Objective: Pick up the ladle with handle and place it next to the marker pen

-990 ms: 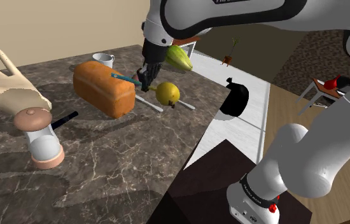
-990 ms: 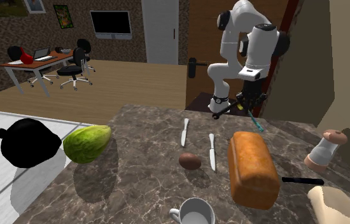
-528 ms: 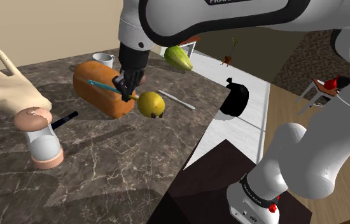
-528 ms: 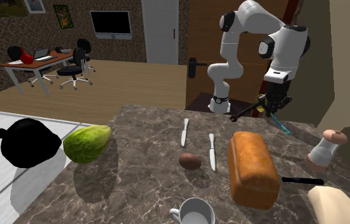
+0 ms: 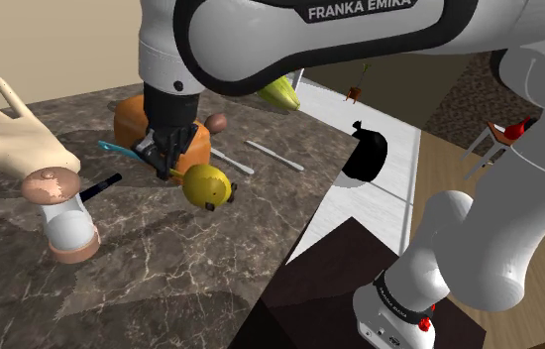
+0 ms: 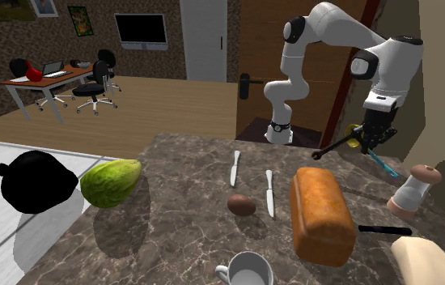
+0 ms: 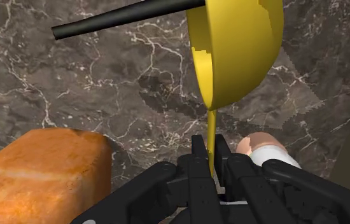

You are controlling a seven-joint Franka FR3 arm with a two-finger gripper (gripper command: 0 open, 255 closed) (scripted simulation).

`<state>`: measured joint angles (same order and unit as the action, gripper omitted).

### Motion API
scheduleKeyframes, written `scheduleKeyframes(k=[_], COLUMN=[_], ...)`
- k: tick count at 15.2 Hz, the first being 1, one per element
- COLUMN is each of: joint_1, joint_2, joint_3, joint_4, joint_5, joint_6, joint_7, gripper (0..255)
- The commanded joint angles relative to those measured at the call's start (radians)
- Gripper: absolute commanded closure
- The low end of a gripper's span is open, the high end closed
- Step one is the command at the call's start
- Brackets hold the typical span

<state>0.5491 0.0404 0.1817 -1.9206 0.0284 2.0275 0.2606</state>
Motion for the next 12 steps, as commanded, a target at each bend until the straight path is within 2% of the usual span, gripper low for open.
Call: scheduleKeyframes(k=[1,12], joint_1=[0.002,0.004], joint_2=[0.005,0.054], joint_3=[0.001,0.002], joint_4=[-0.022,-0.114], joint_5=[-0.001,-0.010], joint_6=[0.027,0.167], joint_7=[0.003,0.006], gripper=[255,255])
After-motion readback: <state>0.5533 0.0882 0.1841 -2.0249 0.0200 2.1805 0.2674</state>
